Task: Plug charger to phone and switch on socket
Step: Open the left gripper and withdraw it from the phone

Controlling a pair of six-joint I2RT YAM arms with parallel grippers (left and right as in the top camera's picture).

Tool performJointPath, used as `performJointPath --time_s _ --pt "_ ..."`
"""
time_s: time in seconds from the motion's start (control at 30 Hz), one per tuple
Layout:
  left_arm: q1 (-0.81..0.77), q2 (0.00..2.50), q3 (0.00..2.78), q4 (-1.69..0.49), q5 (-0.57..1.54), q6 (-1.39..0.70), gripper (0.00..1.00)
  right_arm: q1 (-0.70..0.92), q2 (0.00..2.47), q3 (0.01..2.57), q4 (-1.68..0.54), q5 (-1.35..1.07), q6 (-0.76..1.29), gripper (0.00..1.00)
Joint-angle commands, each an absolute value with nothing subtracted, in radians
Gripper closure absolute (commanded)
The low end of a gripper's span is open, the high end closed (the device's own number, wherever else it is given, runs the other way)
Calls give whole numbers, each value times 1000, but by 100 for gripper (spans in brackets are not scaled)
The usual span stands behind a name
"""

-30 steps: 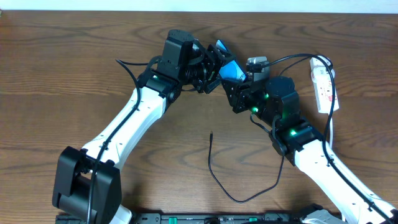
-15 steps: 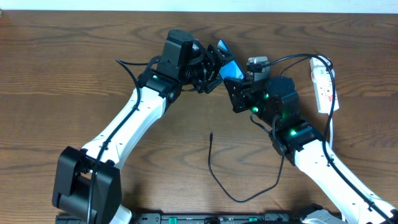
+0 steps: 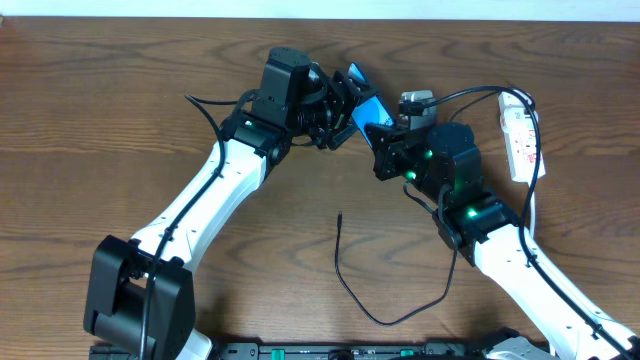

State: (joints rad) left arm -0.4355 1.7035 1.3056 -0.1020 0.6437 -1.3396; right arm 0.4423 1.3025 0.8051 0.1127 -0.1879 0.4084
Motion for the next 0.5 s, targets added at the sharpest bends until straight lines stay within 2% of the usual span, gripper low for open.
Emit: performJointPath --time_s 0.0,0.07,0.2,0.27,0.3,0.37,0.47 --pt "-438 1672 1328 -92 646 -1344 84 452 1303 821 124 -234 392 92" --pt "-438 1672 1328 -92 646 -1344 74 452 1303 821 124 -234 392 92" --pt "-438 1672 1328 -92 646 -1344 63 452 1303 821 124 -233 392 94" --pt "-438 1672 1328 -92 646 -1344 49 451 1303 821 124 -234 392 95" --pt "-438 1672 1328 -92 646 -1344 38 450 1303 821 124 -233 391 96" --pt "-438 1672 1328 -92 646 -1344 25 450 1303 821 124 -230 392 96" --pt "-438 1672 1328 -92 646 -1344 16 450 1303 821 125 -226 392 97"
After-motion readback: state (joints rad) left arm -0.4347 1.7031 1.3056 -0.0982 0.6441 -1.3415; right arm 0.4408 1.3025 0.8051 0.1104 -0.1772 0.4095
